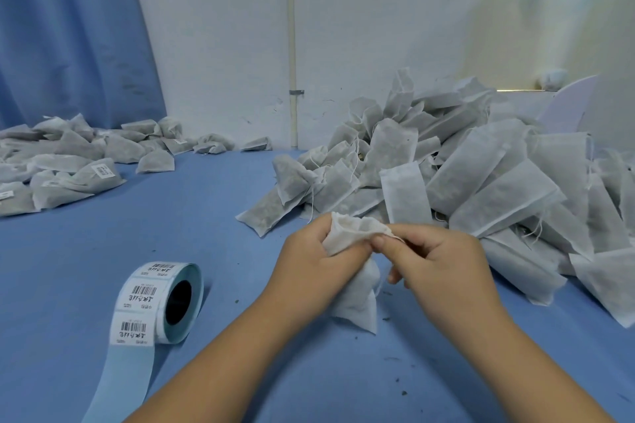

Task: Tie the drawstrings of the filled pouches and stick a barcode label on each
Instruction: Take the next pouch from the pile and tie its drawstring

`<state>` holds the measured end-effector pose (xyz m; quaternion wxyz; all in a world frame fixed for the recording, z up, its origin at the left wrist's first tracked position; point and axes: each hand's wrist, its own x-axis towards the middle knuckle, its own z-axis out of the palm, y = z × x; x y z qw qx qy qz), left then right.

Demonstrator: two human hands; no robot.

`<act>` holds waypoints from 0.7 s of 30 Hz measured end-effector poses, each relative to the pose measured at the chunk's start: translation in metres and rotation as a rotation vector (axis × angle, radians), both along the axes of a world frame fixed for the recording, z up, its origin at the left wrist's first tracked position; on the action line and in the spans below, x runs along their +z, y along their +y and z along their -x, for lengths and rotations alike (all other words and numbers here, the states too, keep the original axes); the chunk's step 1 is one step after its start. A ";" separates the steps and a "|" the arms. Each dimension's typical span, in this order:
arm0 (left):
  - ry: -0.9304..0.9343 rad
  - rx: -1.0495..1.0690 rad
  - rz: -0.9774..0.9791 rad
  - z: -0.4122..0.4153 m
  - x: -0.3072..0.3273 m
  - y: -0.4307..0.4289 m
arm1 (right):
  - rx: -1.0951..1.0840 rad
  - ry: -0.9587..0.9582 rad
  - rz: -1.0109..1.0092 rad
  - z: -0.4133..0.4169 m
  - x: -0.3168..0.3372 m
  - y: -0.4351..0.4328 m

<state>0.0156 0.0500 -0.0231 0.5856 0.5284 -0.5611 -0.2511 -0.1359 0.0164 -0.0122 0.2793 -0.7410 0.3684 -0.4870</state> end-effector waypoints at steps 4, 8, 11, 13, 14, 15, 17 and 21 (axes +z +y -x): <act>0.016 0.066 -0.014 -0.007 0.001 -0.002 | 0.051 -0.066 -0.184 0.008 0.006 -0.002; -0.050 0.088 -0.001 -0.015 0.002 -0.003 | 0.144 -0.076 -0.302 0.016 0.011 -0.006; -0.249 0.087 0.038 -0.017 0.000 -0.004 | 0.249 -0.138 -0.383 0.014 0.013 -0.002; -0.410 0.096 0.056 -0.018 -0.004 -0.006 | 0.330 -0.209 -0.458 0.011 0.015 0.000; -0.479 0.086 0.055 -0.017 -0.004 -0.006 | 0.368 -0.242 -0.488 0.010 0.017 0.000; -0.533 0.069 0.046 -0.017 -0.005 -0.007 | 0.402 -0.274 -0.508 0.008 0.019 -0.001; -0.593 0.022 0.013 -0.016 -0.007 -0.008 | 0.441 -0.332 -0.516 0.002 0.026 -0.004; -0.627 -0.020 -0.045 -0.018 -0.013 -0.008 | 0.504 -0.515 -0.498 -0.011 0.061 -0.011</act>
